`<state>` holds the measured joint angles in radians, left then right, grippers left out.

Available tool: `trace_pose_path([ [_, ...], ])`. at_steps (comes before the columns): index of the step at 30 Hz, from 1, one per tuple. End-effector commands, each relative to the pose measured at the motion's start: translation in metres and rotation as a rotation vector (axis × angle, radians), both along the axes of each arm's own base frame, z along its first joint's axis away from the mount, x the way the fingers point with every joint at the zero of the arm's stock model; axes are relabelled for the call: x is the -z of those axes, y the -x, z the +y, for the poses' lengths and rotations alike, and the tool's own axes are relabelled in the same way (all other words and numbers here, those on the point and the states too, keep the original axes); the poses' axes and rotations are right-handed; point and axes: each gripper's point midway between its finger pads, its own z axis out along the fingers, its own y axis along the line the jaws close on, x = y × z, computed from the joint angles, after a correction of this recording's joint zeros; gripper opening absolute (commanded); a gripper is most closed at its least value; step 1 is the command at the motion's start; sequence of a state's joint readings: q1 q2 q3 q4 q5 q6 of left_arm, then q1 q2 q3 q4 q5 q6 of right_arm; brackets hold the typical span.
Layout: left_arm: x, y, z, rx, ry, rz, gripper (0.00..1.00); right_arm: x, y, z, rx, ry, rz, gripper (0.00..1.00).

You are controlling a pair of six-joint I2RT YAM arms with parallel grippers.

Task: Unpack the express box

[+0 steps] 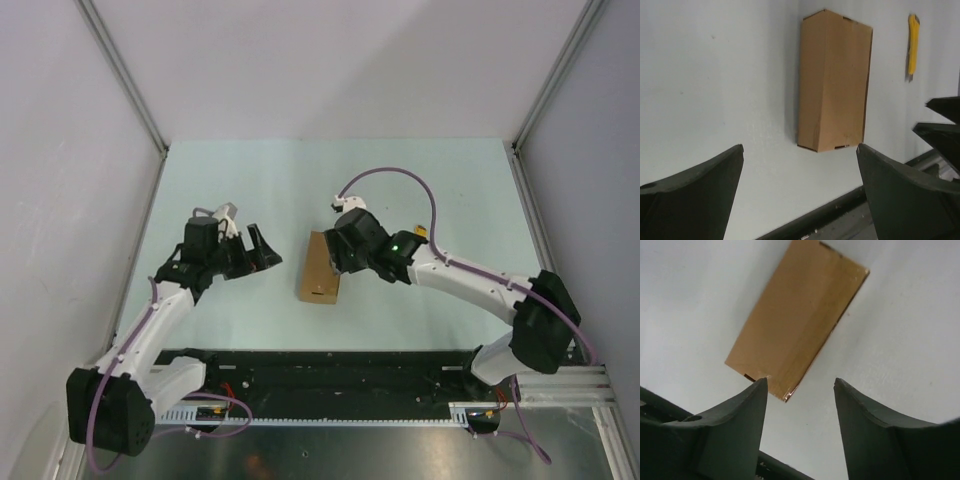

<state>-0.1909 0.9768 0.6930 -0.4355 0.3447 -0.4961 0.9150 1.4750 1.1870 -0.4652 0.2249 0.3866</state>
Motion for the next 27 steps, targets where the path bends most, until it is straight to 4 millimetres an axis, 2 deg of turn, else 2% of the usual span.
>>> trace_pose_path([
  [1, -0.004, -0.001, -0.022, 0.044, 0.104, 0.002, 0.99, 0.025, -0.01, 0.0, 0.131, -0.041, 0.074, 0.58],
  [4, -0.001, -0.002, -0.03, 0.066, 0.125, 0.01, 0.99, 0.041, -0.016, -0.005, 0.178, -0.029, 0.118, 0.51],
  [9, 0.002, -0.007, -0.036, 0.08, 0.125, 0.02, 0.99, 0.062, -0.024, -0.003, 0.156, -0.067, 0.19, 0.48],
  [15, 0.009, -0.013, -0.036, 0.07, 0.106, 0.037, 0.99, 0.081, -0.031, 0.014, 0.081, -0.125, 0.253, 0.49],
  [18, 0.01, -0.017, -0.034, 0.063, 0.092, 0.036, 0.99, 0.083, -0.035, 0.028, 0.03, -0.167, 0.247, 0.5],
  [20, 0.012, -0.019, -0.033, 0.054, 0.083, 0.037, 0.99, 0.085, -0.03, 0.038, -0.018, -0.192, 0.27, 0.49],
  [24, 0.013, -0.023, -0.031, 0.048, 0.065, 0.032, 0.99, 0.087, -0.021, 0.058, -0.104, -0.212, 0.254, 0.41],
  [27, 0.013, -0.026, -0.027, 0.031, 0.045, 0.023, 0.99, 0.094, -0.015, 0.069, -0.147, -0.207, 0.263, 0.39],
])
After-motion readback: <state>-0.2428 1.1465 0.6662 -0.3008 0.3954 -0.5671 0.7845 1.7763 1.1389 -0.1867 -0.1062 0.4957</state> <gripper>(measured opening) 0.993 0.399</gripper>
